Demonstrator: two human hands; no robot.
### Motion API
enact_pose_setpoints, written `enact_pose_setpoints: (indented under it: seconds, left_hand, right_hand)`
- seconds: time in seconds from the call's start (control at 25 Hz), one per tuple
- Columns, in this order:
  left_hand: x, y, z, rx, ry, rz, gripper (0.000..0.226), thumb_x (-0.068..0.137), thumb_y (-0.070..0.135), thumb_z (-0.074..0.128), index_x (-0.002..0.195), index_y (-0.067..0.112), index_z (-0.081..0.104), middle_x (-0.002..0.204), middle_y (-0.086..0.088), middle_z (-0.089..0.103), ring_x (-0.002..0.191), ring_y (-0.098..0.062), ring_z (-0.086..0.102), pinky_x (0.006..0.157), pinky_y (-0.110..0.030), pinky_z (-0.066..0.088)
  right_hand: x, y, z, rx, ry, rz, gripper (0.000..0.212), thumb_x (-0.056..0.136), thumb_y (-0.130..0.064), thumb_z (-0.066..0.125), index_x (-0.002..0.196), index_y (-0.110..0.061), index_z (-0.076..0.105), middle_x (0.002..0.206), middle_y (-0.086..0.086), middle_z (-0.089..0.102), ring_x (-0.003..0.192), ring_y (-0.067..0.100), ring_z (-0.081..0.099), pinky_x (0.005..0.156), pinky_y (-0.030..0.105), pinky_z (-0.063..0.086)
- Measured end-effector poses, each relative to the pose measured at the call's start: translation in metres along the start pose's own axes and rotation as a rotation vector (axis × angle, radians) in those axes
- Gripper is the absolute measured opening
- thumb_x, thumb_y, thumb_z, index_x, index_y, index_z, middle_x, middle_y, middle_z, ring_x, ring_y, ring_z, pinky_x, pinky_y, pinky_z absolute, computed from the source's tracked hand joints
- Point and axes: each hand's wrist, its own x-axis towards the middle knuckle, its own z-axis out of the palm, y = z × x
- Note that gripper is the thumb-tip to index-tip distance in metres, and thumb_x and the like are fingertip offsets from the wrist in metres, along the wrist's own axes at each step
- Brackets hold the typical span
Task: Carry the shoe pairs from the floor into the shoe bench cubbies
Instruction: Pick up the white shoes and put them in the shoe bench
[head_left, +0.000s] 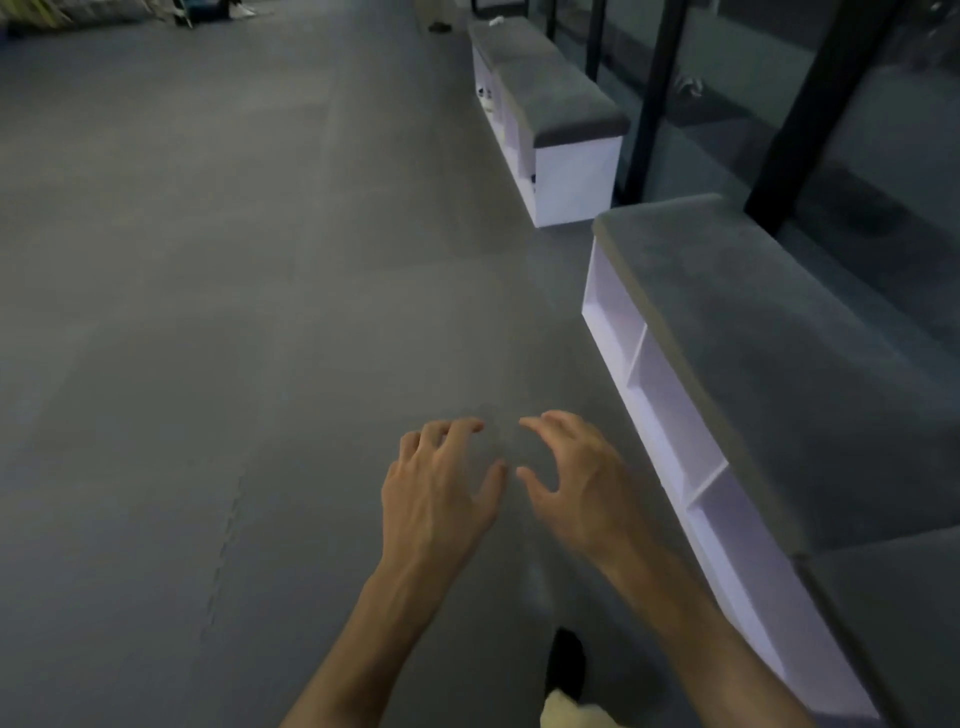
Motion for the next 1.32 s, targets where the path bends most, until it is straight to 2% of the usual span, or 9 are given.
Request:
enact_pose_setpoints:
  seconds: [0.16,0.24,0.44,0.72,0.96,1.12,1.32]
  left_hand:
    - [0.113,-0.017,0.006,0.039,0.08,-0.056,0.046,0.085,0.053,0.059,0.126,0.033,0.056,0.125,0.013,0.056,0.118,-0.013,0.048,0.086,-0.034,0.048]
    - [0.179,-0.044,0.016,0.033,0.135,-0.154,0.045,0.084,0.053,0.061,0.125,0.034,0.057,0.123,0.014,0.056,0.116,-0.013,0.049,0.083,-0.032,0.049]
    - [0.361,-0.126,0.046,0.027,0.237,-0.234,0.043,0.079,0.049,0.07,0.117,0.033,0.062,0.115,0.015,0.06,0.109,-0.013,0.054,0.076,-0.029,0.05]
    - [0.674,-0.217,0.06,-0.001,0.156,-0.13,0.045,0.084,0.051,0.062,0.125,0.034,0.056,0.126,0.013,0.056,0.117,-0.012,0.048,0.082,-0.029,0.046]
    - [0.902,-0.269,0.106,-0.007,0.093,-0.065,0.044,0.084,0.051,0.063,0.124,0.034,0.056,0.125,0.013,0.057,0.116,-0.012,0.049,0.08,-0.027,0.044]
    - [1.09,-0.307,0.146,0.001,0.098,-0.06,0.044,0.086,0.052,0.061,0.125,0.034,0.054,0.126,0.015,0.055,0.117,-0.01,0.048,0.08,-0.027,0.044]
    - [1.3,-0.356,0.149,0.037,0.152,-0.128,0.043,0.084,0.048,0.064,0.123,0.031,0.058,0.122,0.013,0.059,0.114,-0.013,0.052,0.078,-0.032,0.048]
  right_hand:
    - [0.133,0.009,0.011,-0.042,-0.055,-0.111,0.051,0.085,-0.034,0.065,0.133,-0.022,0.055,0.137,0.002,0.055,0.128,0.019,0.048,0.105,0.038,0.041]
    - [0.217,0.011,0.03,-0.046,-0.107,-0.187,0.051,0.085,-0.036,0.065,0.134,-0.023,0.055,0.136,0.001,0.055,0.128,0.018,0.048,0.105,0.035,0.042]
    - [0.422,0.012,0.097,-0.041,-0.148,-0.283,0.052,0.084,-0.036,0.065,0.134,-0.023,0.055,0.135,-0.001,0.055,0.128,0.017,0.049,0.105,0.032,0.041]
    - [0.713,0.004,0.158,-0.023,-0.074,-0.174,0.051,0.088,-0.037,0.063,0.137,-0.031,0.049,0.139,-0.009,0.049,0.13,0.009,0.042,0.107,0.034,0.039]
    - [0.935,0.04,0.213,0.056,-0.002,-0.058,0.049,0.086,-0.031,0.066,0.134,-0.027,0.053,0.134,-0.009,0.053,0.124,0.012,0.048,0.102,0.033,0.041]
    - [1.119,0.073,0.267,0.088,-0.026,-0.059,0.051,0.086,-0.031,0.065,0.135,-0.026,0.052,0.135,-0.006,0.054,0.125,0.014,0.048,0.104,0.034,0.04]
    - [1.345,0.073,0.3,0.051,-0.086,-0.131,0.051,0.085,-0.031,0.066,0.134,-0.022,0.055,0.133,-0.002,0.057,0.122,0.018,0.052,0.102,0.036,0.041]
